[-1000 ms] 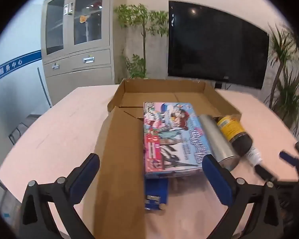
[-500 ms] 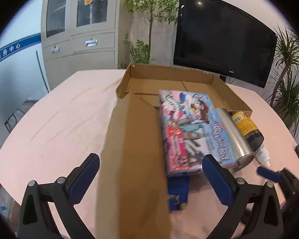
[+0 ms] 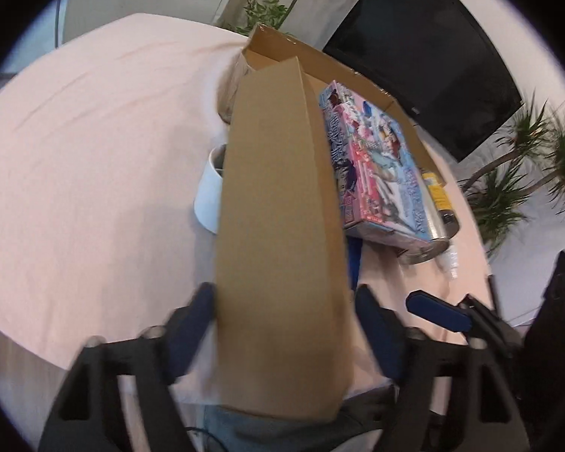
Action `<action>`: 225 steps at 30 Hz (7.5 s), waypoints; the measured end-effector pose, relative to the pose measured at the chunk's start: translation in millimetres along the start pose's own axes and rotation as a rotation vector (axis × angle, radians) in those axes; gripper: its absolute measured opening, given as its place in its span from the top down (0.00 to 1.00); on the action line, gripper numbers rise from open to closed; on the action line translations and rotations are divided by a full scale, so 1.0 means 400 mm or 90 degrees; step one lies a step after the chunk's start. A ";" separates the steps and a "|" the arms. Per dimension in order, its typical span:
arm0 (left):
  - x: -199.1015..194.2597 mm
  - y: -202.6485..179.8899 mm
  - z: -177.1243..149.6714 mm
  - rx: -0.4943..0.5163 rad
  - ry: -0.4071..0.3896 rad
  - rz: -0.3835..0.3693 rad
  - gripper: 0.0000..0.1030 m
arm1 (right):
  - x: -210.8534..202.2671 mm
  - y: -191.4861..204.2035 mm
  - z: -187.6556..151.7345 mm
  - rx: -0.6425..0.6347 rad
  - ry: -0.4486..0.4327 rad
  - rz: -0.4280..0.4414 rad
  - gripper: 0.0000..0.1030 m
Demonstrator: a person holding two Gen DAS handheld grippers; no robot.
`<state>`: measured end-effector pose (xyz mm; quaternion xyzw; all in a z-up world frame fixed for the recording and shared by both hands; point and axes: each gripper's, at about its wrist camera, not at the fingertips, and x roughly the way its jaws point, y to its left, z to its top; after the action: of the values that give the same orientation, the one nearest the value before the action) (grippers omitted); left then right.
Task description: Organize rigid objects
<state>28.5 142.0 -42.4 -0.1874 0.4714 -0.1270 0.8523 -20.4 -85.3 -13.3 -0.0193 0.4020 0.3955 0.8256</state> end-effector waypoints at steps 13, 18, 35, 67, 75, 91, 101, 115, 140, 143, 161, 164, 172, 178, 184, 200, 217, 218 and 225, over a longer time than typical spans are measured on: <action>-0.028 -0.216 0.019 0.125 -0.030 -0.169 0.43 | -0.083 0.038 -0.019 0.018 -0.042 -0.066 0.31; -0.002 -0.208 0.024 0.118 -0.021 -0.210 0.43 | -0.086 0.001 -0.043 0.057 -0.027 -0.121 0.49; 0.005 0.046 -0.069 -0.042 -0.014 -0.095 0.83 | 0.071 -0.043 -0.007 0.058 0.048 -0.157 0.79; 0.162 -0.104 0.696 0.164 -0.051 0.122 0.88 | 0.177 -0.411 0.710 0.222 -0.009 -0.124 0.85; 0.353 0.033 0.671 0.103 0.046 0.196 0.92 | 0.476 -0.540 0.653 0.322 0.157 -0.075 0.85; 0.372 0.065 0.657 0.124 0.018 0.301 0.55 | -0.045 -0.750 0.549 0.214 0.019 -0.239 0.02; 0.366 0.028 0.643 0.127 0.036 0.256 0.88 | -0.079 -0.919 0.353 0.262 0.165 -0.352 0.98; 0.080 -0.097 0.584 0.196 -0.270 0.287 0.06 | -0.302 -0.679 0.345 0.169 -0.094 -0.363 0.00; 0.115 -0.292 0.247 0.152 -0.098 0.031 0.05 | -0.240 -0.371 0.118 0.163 -0.041 -0.053 0.02; 0.162 -0.288 0.221 0.142 -0.051 0.007 0.05 | -0.217 -0.352 0.064 0.219 -0.015 0.041 0.02; 0.232 -0.244 0.077 0.122 0.090 0.005 0.47 | -0.098 -0.299 0.007 0.245 0.088 0.068 0.42; 0.237 -0.248 0.086 0.118 0.081 0.011 0.47 | -0.120 -0.352 -0.008 0.270 0.083 0.013 0.36; 0.276 -0.260 0.086 0.125 0.096 0.023 0.37 | -0.051 -0.423 -0.016 0.245 0.129 -0.004 0.27; 0.250 -0.259 0.075 0.127 0.057 0.033 0.36 | -0.050 -0.348 -0.015 0.208 0.112 -0.055 0.26; 0.102 -0.327 0.085 0.189 -0.084 0.049 0.36 | -0.140 -0.257 0.020 0.170 0.050 -0.082 0.26; 0.012 -0.398 0.442 0.227 -0.246 0.044 0.36 | -0.221 -0.337 0.417 0.127 -0.115 -0.121 0.27; 0.430 -0.170 0.641 0.091 0.054 0.134 0.38 | 0.331 -0.678 0.591 0.255 0.244 0.014 0.27; 0.429 -0.166 0.634 0.090 0.058 0.141 0.38 | 0.346 -0.682 0.587 0.259 0.260 0.031 0.27; 0.331 -0.160 0.558 0.109 0.012 0.146 0.38 | 0.170 -0.768 0.587 0.253 0.192 0.024 0.30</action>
<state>285.1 76.8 -6.1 -0.0580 0.4853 -0.0704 0.8696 361.9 -170.7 11.2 0.0919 0.5907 0.3168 0.7364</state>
